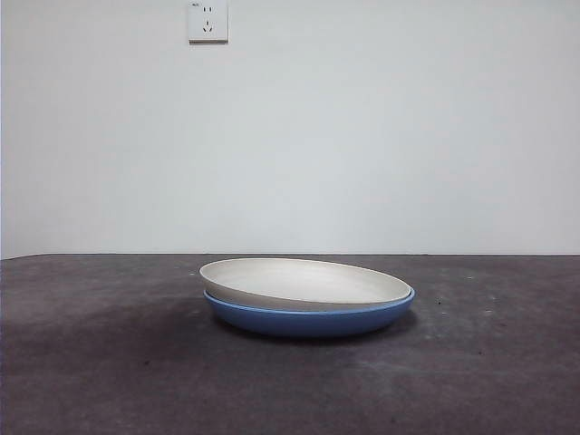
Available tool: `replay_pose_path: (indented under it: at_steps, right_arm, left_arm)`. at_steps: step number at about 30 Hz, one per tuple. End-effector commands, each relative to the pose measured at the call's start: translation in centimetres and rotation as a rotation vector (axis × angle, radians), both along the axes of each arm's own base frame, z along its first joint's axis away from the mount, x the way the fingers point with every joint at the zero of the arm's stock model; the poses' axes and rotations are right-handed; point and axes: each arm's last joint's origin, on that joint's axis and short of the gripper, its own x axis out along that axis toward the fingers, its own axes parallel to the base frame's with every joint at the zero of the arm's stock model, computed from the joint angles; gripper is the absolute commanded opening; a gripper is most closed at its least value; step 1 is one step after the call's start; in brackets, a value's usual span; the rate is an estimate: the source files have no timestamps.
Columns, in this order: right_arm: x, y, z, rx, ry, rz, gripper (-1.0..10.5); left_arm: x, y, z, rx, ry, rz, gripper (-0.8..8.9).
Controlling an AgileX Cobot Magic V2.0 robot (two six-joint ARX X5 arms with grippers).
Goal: Pick up the white plate, put it on the blue plate, put it on desk
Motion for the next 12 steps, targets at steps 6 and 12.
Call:
replay_pose_path:
  at_steps: [6,12]
  right_arm:
    - [0.27,0.19,0.81,0.015,-0.063,0.016,0.1]
    - [0.37,0.23,0.92,0.022,-0.078,0.016,0.1]
  left_arm:
    - [0.05,-0.14,0.30,-0.012,-0.010,-0.007,0.09]
    - [0.05,-0.14,0.30,-0.012,-0.010,-0.007,0.09]
